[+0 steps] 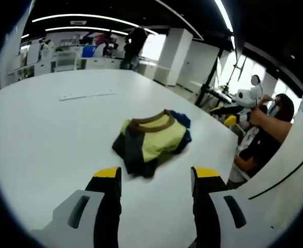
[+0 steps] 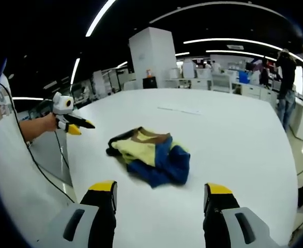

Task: Fold the garment on the visible template until the final outline fits inside the template.

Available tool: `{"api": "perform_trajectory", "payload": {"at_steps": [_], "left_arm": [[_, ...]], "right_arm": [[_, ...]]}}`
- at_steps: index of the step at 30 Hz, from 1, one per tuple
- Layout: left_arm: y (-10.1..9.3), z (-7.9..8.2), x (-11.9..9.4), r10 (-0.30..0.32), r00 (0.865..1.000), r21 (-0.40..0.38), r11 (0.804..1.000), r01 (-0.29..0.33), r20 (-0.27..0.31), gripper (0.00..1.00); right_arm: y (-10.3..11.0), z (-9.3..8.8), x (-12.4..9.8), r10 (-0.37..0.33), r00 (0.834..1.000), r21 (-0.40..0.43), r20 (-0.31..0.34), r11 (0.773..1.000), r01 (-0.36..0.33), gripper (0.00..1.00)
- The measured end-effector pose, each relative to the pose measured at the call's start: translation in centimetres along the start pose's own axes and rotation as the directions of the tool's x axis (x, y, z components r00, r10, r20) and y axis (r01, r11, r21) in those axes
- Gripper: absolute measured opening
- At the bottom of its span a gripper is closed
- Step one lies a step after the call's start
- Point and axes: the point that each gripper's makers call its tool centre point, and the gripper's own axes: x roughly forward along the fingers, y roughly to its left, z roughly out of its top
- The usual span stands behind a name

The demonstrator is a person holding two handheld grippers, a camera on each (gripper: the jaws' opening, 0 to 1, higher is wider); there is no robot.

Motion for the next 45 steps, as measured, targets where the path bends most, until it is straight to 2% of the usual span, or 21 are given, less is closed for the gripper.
{"api": "perform_trajectory", "payload": {"at_steps": [12, 21, 33, 39, 45], "left_arm": [[1.0, 0.1, 0.5, 0.012, 1.0, -0.012, 1.0, -0.012, 0.005, 0.47], [1.7, 0.4, 1.4, 0.017, 1.0, -0.03, 0.999, -0.017, 0.017, 0.43], [2.1, 0.3, 2.6, 0.016, 1.0, -0.039, 0.999, -0.016, 0.002, 0.38], [2.3, 0.3, 3.5, 0.013, 1.0, -0.04, 0.999, -0.013, -0.004, 0.36], [2.9, -0.4, 4.4, 0.017, 1.0, -0.053, 0.998, -0.018, -0.024, 0.33]], "right_arm": [[0.1, 0.0, 2.0, 0.03, 0.999, -0.024, -0.019, 0.999, -0.031, 0.52], [0.2, 0.1, 3.4, 0.051, 0.998, -0.017, -0.024, 0.999, -0.051, 0.42], [-0.1, 0.2, 4.8, 0.066, 0.998, -0.001, -0.022, 0.998, -0.066, 0.27], [-0.3, 0.6, 5.5, 0.079, 0.997, 0.021, -0.01, 0.997, -0.079, 0.22], [-0.7, 0.9, 6.1, 0.082, 0.997, 0.034, -0.002, 0.996, -0.082, 0.2]]}}
